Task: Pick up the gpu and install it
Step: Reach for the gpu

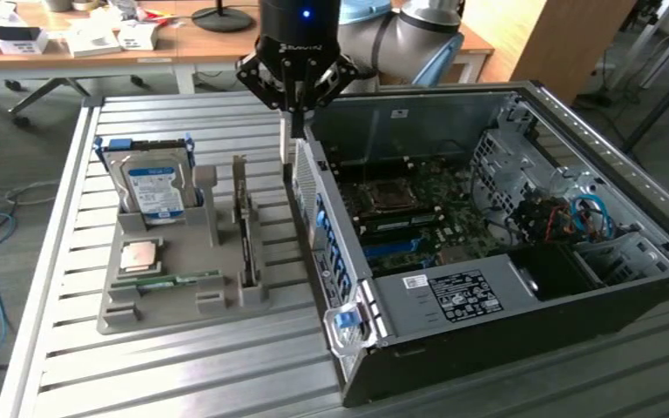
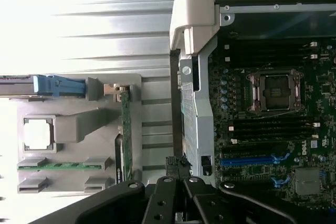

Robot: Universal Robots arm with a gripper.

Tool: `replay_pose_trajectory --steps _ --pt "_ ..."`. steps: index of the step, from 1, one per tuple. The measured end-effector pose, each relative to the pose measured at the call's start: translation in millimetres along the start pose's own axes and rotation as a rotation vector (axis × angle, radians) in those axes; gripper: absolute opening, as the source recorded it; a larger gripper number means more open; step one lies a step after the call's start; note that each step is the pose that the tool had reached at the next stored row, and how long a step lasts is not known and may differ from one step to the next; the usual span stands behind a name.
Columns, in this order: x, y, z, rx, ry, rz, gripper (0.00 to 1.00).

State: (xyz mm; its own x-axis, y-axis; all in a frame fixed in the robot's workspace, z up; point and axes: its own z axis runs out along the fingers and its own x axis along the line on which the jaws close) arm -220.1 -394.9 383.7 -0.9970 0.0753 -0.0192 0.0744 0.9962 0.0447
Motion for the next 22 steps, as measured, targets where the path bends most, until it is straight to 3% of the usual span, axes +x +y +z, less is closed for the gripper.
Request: replay_pose_trajectory --steps 22 --pt "46.9 -0.3 3.3 0.0001 0.0012 0.000 0.11"
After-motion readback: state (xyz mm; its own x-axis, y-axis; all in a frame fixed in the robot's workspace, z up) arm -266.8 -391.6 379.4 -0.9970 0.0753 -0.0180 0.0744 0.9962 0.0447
